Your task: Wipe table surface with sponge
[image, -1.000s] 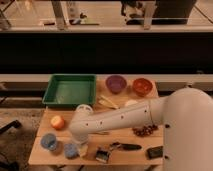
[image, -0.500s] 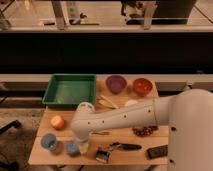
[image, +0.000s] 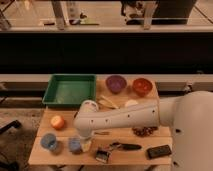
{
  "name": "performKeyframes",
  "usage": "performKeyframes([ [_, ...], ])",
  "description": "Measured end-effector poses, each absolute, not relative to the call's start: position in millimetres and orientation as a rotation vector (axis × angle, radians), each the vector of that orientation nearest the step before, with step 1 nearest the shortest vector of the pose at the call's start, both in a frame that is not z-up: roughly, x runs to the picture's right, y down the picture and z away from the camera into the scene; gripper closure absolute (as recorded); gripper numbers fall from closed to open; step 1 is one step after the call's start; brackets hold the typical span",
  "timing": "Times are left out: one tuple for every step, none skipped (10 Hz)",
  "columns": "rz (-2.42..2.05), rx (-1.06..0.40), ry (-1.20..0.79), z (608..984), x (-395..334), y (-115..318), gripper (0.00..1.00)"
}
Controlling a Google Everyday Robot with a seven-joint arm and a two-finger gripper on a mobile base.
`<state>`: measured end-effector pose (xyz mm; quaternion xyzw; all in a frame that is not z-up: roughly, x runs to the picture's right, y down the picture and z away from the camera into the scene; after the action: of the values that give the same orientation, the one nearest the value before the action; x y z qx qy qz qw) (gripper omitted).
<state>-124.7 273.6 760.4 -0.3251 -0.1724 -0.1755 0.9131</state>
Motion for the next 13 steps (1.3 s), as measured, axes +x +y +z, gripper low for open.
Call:
performKeyframes([
  [-0.365,-0.669,-0.349,762,-125,274,0.72],
  [-0.375,-0.672,-0.340,763,-126,277,0.72],
  [-0.391,-0.671,-0.329,765,-127,279,0.72],
  [-0.404,-0.674,-0.320,765,-128,281,0.72],
  [-0.414,-0.674,-0.315,765,-129,282,0.72],
  [-0.425,-0.674,-0.311,765,-131,285,0.72],
  [-0.432,-0.676,-0.309,765,-131,286,0.72],
  [-0.446,-0.679,-0.308,764,-135,289,0.72],
  [-0.454,-0.679,-0.311,764,-138,291,0.72],
  [-0.465,-0.682,-0.316,764,-143,294,0.72],
  [-0.475,-0.684,-0.322,763,-147,297,0.72],
  [-0.483,-0.686,-0.327,761,-151,299,0.72],
  [-0.493,-0.688,-0.331,760,-155,301,0.72],
])
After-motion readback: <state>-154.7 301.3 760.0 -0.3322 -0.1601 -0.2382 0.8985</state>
